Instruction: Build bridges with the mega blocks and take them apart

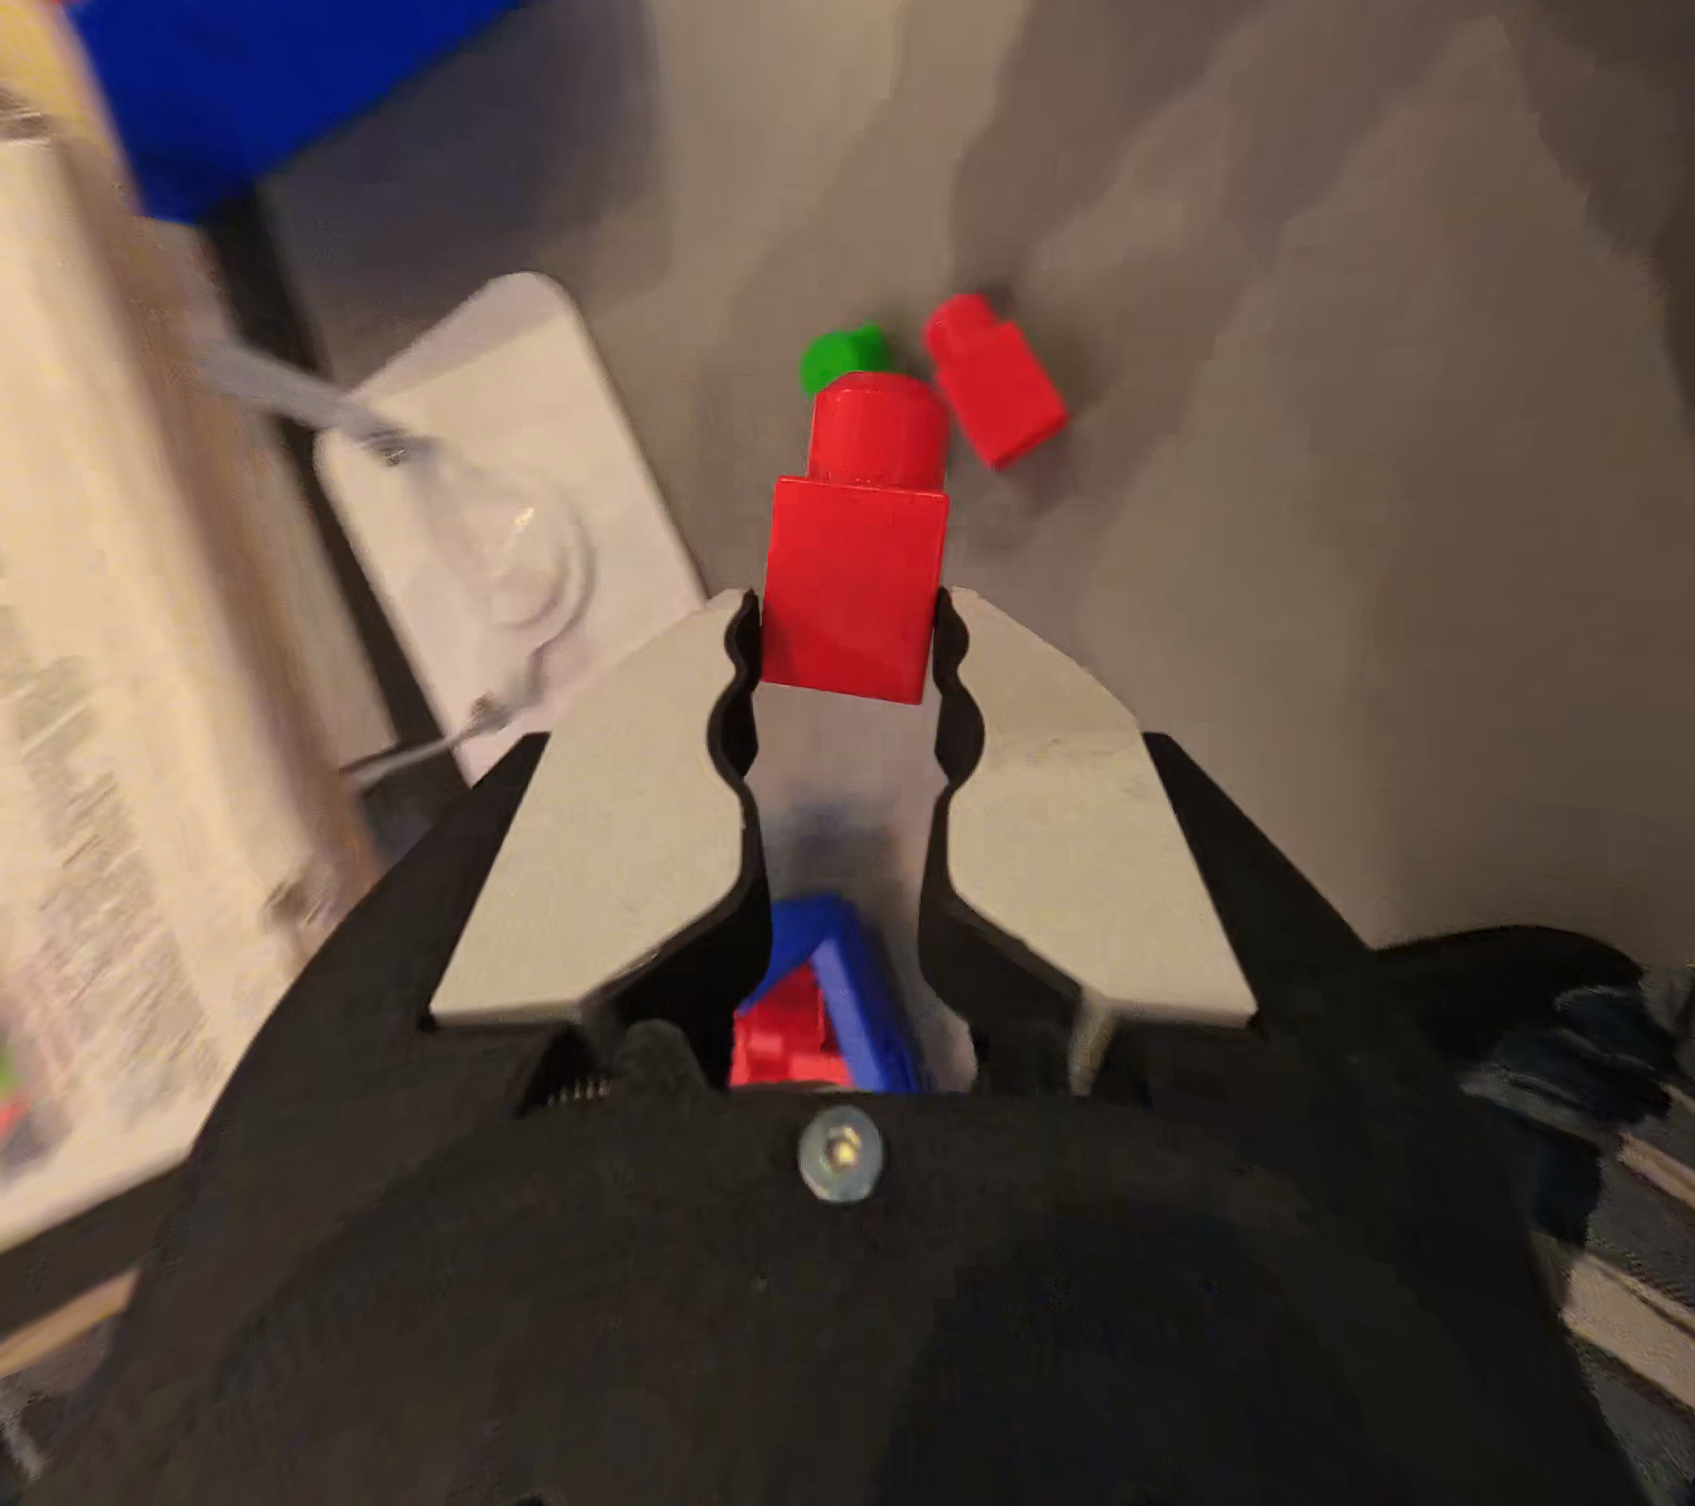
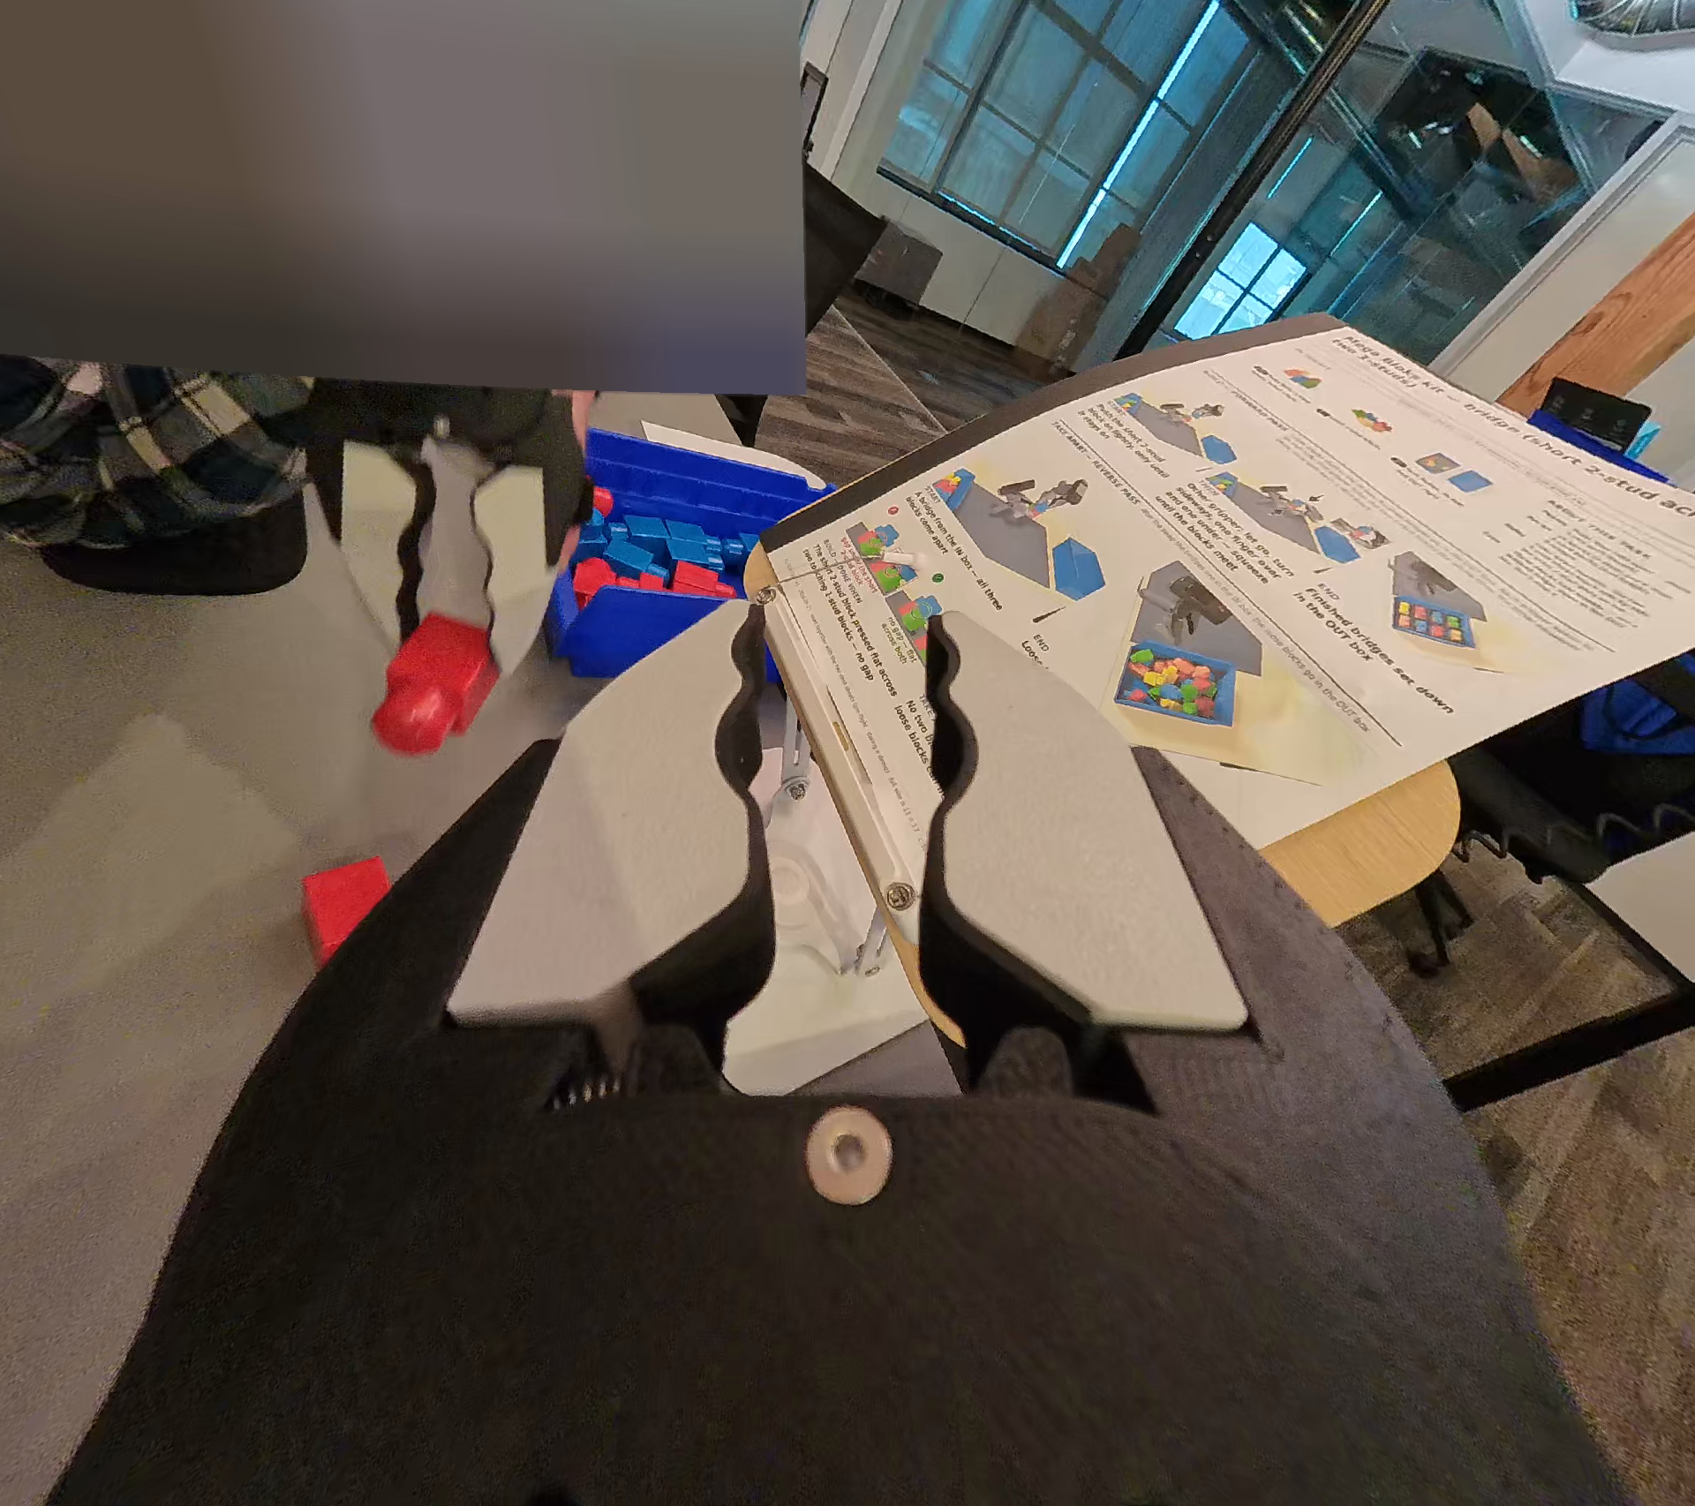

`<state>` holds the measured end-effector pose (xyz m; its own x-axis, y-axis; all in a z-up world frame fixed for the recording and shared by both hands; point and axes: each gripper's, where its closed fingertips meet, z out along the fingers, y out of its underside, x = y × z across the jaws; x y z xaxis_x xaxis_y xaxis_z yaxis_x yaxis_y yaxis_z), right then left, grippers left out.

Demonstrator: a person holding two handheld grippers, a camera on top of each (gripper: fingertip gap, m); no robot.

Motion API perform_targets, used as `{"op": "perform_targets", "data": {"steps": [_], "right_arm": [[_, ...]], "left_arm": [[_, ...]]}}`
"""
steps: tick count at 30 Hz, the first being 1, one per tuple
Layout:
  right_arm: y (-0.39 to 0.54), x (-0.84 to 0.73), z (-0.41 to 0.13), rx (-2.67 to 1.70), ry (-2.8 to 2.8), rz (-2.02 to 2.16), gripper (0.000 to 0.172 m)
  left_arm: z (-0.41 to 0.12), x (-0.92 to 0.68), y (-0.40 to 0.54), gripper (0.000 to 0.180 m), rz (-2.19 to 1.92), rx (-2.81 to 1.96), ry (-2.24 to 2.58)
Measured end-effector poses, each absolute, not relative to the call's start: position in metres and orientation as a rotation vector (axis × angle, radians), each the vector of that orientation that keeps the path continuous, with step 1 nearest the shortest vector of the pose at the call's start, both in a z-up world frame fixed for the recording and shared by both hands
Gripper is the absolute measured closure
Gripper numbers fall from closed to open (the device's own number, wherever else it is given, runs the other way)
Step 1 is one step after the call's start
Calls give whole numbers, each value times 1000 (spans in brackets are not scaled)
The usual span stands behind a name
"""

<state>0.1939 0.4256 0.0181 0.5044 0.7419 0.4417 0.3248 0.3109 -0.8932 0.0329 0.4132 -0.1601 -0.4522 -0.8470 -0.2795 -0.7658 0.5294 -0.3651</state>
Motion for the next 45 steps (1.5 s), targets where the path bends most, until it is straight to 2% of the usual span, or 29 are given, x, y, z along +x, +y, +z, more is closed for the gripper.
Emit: {"op": "perform_targets", "data": {"steps": [5,14,20,24,40,43,45], "right_arm": [[421,201,23,-1264,-1053,360,138],[419,206,26,-1259,-1042,355,138],[418,206,26,-1258,-1047,352,138],[418,209,26,-1259,-1041,349,138],[417,209,27,-1256,-1042,346,138],[416,210,28,-1254,-1039,342,138],[415,212,30,-1251,-1034,342,138]], "left_arm": [[-230,37,419,145,-183,-1505,2541],[-282,15,425,145,-208,-1760,2671],[-291,17,429,136,-225,-1818,2634],[-293,18,427,145,-247,-1828,2641],[-291,85,421,145,-441,-1872,2378],[-287,78,415,128,-472,-1871,2408],[-279,76,421,125,-490,-1879,2373]]}}
